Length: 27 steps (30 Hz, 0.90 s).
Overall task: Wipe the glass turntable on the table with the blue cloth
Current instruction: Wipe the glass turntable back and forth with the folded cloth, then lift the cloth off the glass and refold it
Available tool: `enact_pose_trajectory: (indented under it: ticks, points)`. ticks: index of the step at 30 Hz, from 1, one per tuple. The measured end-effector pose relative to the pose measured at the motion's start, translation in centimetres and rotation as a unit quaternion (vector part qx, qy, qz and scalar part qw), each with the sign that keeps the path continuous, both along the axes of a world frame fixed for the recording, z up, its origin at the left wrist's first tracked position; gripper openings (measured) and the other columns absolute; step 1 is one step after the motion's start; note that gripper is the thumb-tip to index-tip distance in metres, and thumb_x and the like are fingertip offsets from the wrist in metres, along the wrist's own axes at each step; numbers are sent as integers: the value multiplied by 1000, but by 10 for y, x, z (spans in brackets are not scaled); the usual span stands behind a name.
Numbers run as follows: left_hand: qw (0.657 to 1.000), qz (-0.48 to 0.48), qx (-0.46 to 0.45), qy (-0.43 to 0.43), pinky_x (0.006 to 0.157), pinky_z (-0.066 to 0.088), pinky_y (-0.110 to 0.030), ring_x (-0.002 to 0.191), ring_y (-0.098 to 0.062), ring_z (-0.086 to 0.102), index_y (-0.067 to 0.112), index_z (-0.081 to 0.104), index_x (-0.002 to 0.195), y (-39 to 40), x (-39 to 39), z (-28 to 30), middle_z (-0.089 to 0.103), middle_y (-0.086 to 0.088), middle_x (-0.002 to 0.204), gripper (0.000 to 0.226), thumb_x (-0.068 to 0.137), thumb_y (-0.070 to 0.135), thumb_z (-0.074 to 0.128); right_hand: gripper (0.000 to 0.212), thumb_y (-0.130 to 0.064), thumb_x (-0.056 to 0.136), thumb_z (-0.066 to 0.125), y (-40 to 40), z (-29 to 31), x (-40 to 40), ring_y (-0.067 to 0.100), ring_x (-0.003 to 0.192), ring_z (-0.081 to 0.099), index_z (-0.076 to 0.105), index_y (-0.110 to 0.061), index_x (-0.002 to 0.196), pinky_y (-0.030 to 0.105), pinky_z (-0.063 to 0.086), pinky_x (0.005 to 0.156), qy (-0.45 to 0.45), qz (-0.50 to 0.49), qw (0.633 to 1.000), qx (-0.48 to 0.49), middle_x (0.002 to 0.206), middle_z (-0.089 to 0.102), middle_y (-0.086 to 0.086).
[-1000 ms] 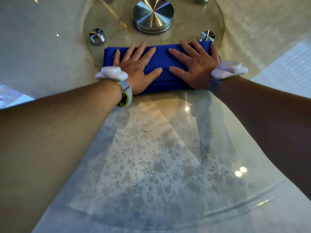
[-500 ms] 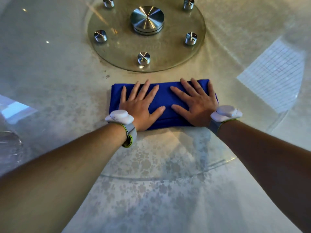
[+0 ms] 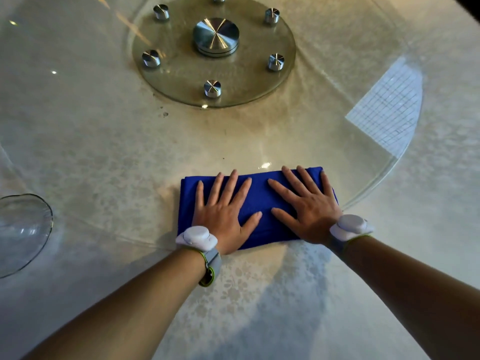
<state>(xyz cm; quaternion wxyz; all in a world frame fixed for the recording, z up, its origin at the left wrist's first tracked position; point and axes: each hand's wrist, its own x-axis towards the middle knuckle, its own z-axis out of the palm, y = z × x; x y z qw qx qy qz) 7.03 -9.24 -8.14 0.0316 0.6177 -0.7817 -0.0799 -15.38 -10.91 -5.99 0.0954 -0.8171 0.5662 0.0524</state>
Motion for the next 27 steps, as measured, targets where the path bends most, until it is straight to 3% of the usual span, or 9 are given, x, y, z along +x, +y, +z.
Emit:
enact_pose_trajectory:
  ticks: [10, 13, 15, 17, 19, 21, 23, 27]
  points:
    - [997, -2, 74, 24, 115, -13, -47, 148, -16, -10, 41, -4, 150, 2, 4, 16, -8, 10, 163, 73, 87, 71, 16, 66, -78, 88, 7, 4, 8, -1, 21, 151, 0, -6, -55, 148, 56, -5, 118, -7, -3, 1000, 15, 163, -1, -14]
    - [987, 7, 87, 133, 118, -5, -39, 148, -12, -3, 40, -1, 151, 2, 12, 28, -3, 7, 163, 68, 94, 61, 29, 68, -78, 87, 13, 3, 13, -2, 17, 150, -6, -6, -56, 148, 54, -10, 118, -27, -12, 999, 38, 162, -4, -17]
    - [966, 49, 85, 238, 117, 9, -30, 148, -12, 8, 35, 13, 152, 1, 22, 38, 8, 5, 163, 65, 96, 49, 43, 68, -71, 89, 30, 0, 18, -2, 13, 150, -5, 3, -53, 149, 51, -12, 118, -72, -23, 995, 65, 161, 1, -19]
    - [957, 95, 58, 269, 112, 23, -29, 144, -17, 24, 25, 32, 149, -2, 36, 48, 26, 0, 159, 59, 95, 36, 54, 65, -51, 92, 52, -3, 26, -3, 11, 149, 7, 23, -46, 150, 45, -5, 120, -185, -68, 977, 87, 160, 19, -17]
    - [965, 127, 21, 227, 107, 34, -35, 133, -27, 41, 15, 48, 140, -10, 52, 57, 44, -7, 148, 50, 92, 27, 59, 59, -29, 91, 63, -7, 34, -8, 15, 142, 32, 42, -36, 145, 30, 15, 117, -282, -139, 947, 63, 150, 45, -9]
    - [968, 162, 23, 192, 100, 41, -40, 122, -32, 50, 13, 54, 134, -22, 68, 63, 52, -12, 137, 46, 91, 25, 62, 51, -17, 89, 64, -9, 40, -16, 20, 125, 52, 54, -27, 138, 17, 30, 100, -293, -204, 934, 3, 134, 62, 0]
    - [961, 197, 73, 182, 97, 45, -40, 117, -30, 55, 16, 56, 131, -33, 80, 68, 57, -10, 130, 45, 89, 28, 65, 46, -13, 88, 63, -12, 44, -27, 23, 110, 61, 59, -22, 132, 18, 37, 90, -282, -267, 921, -28, 120, 68, 4]
    - [946, 216, 148, 190, 88, 48, -32, 100, -23, 62, 15, 68, 115, -43, 86, 71, 67, -5, 110, 38, 80, 27, 76, 44, -25, 86, 65, -23, 47, -37, 22, 92, 61, 61, -25, 129, 27, 45, 80, -266, -375, 885, 78, 95, 66, -2]
